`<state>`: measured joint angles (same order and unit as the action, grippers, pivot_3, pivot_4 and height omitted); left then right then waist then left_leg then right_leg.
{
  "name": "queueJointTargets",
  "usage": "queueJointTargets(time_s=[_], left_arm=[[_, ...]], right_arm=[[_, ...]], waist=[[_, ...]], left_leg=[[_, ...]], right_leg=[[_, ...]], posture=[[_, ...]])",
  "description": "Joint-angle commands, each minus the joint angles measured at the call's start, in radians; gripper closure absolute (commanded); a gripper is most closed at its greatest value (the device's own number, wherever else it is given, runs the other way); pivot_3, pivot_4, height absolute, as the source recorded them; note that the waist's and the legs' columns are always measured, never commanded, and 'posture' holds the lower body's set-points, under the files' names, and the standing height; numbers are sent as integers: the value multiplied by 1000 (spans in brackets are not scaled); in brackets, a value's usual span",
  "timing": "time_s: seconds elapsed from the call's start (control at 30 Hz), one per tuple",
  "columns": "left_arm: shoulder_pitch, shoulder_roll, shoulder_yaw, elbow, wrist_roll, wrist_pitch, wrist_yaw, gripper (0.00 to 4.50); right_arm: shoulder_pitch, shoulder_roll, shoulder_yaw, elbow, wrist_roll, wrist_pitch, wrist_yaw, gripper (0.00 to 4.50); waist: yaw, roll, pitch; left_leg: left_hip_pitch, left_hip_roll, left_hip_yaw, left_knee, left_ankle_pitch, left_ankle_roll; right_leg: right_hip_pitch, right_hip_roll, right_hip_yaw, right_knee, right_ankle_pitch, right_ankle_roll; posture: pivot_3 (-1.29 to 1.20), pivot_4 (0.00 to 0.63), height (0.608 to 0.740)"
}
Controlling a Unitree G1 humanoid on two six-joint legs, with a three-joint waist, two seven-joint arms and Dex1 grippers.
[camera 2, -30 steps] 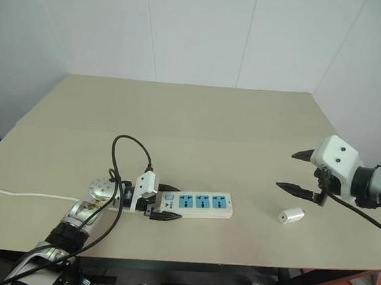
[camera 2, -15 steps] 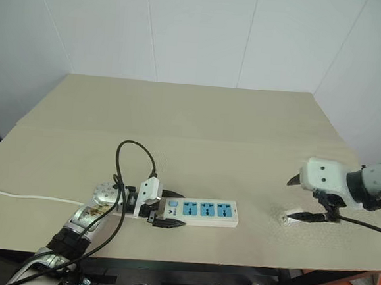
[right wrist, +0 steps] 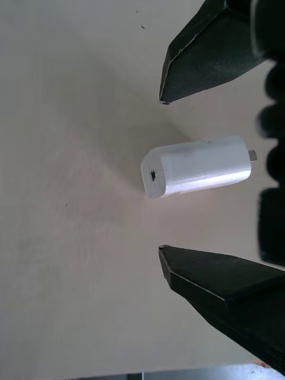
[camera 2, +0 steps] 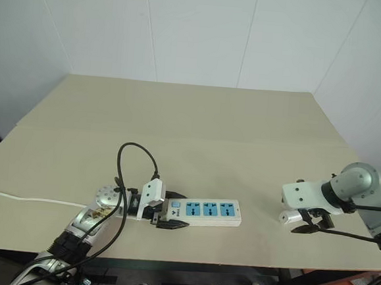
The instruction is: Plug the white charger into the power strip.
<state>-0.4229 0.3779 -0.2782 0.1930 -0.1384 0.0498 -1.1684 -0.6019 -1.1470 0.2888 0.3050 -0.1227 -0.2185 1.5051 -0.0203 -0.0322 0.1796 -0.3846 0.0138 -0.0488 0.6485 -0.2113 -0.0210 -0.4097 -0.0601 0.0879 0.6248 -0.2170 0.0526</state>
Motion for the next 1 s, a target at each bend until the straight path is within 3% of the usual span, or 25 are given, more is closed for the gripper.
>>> queueJointTargets(time_s=[0.03, 0.57, 0.67, 0.97, 1.0], left_arm=[[14, -5, -30, -14, 6, 9, 1, 1190], [4, 7, -38, 7, 16, -1, 6, 1190], [6, 10, -36, 3, 16, 0, 11, 1190], [15, 23, -32, -15, 10, 7, 20, 1190], [15, 24, -31, -15, 10, 6, 21, 1190]], right_arm=[[-49, 17, 11, 61, -40, -43, 8, 0], [-78, 117, 92, 145, -148, -70, -11, 0], [-93, 123, 105, 181, -176, -91, -18, 575], [-140, 143, 121, 274, -209, -144, -17, 3286], [-139, 143, 122, 272, -210, -147, -18, 3311]], waist=[[0, 0, 0], [-2, 0, 0], [-5, -1, -1], [-18, -5, -3], [-19, -5, -3]], left_leg=[[0, 0, 0, 0, 0, 0], [4, 0, 0, 0, 0, 0], [6, 0, 0, 0, 0, 0], [8, 0, 0, 0, 0, 0], [8, 0, 0, 0, 0, 0]], right_leg=[[0, 0, 0, 0, 0, 0], [4, 0, 0, 0, 0, 0], [6, 0, 0, 0, 0, -1], [8, 0, 0, 0, 0, 0], [8, 0, 1, 0, 0, 0]], posture=[[0, 150, 740], [0, 150, 740], [0, 150, 740], [0, 150, 740], [0, 150, 740]])
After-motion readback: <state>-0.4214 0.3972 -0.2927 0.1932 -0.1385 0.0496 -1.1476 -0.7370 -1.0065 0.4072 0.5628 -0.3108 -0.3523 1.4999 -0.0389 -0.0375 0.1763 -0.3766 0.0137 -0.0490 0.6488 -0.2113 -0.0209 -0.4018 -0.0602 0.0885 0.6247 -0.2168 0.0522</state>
